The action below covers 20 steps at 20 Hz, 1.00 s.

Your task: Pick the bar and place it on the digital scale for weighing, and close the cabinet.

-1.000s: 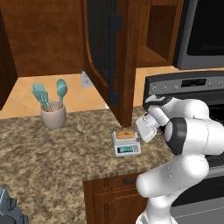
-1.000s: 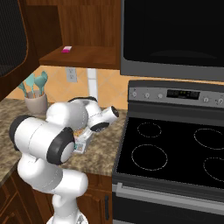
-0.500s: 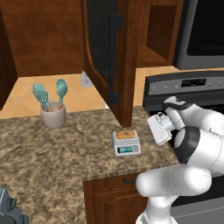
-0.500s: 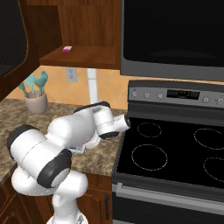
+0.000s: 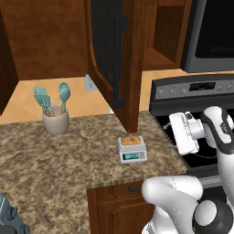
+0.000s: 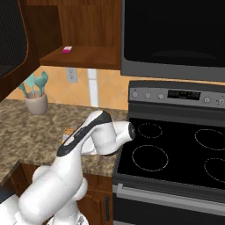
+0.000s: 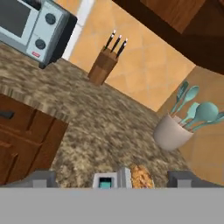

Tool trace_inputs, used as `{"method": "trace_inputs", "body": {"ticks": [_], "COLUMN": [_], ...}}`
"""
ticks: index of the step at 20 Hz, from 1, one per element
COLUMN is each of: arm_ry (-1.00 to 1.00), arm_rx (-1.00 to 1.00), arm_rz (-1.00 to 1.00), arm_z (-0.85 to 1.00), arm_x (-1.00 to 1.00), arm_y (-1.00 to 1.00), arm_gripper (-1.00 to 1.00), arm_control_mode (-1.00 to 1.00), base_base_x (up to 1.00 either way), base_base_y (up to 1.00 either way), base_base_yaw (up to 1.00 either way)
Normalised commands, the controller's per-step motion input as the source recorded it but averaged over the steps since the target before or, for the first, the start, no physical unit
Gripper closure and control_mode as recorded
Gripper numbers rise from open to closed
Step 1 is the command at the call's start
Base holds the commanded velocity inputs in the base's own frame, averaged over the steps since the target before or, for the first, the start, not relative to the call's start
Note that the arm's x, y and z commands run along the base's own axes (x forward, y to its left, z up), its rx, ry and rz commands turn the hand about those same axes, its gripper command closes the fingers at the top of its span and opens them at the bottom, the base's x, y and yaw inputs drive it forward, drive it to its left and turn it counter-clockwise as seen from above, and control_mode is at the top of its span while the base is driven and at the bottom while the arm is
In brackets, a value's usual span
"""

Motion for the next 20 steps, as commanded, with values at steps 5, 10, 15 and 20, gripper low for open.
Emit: {"method": "trace_inputs", "body": {"ticks": [5, 10, 15, 20], "arm_ry": [-0.44, -0.45, -0.45, -0.48], "arm_rx": [0.08, 0.08, 0.02, 0.04], "arm_rz": [0.05, 0.04, 0.02, 0.0], "arm_z": [0.9, 1.0, 0.89, 0.7], "arm_x": [-0.98, -1.0, -1.0, -0.9], "arm_y": [0.25, 0.12, 0.14, 0.41], "arm_gripper": [-1.0, -1.0, -1.0, -1.0], "arm_control_mode": [-1.0, -1.0, -1.0, -1.0], "base_base_x": [0.0, 0.0, 0.0, 0.0], "base_base_y": [0.0, 0.0, 0.0, 0.0], "base_base_yaw": [0.0, 0.0, 0.0, 0.0]}}
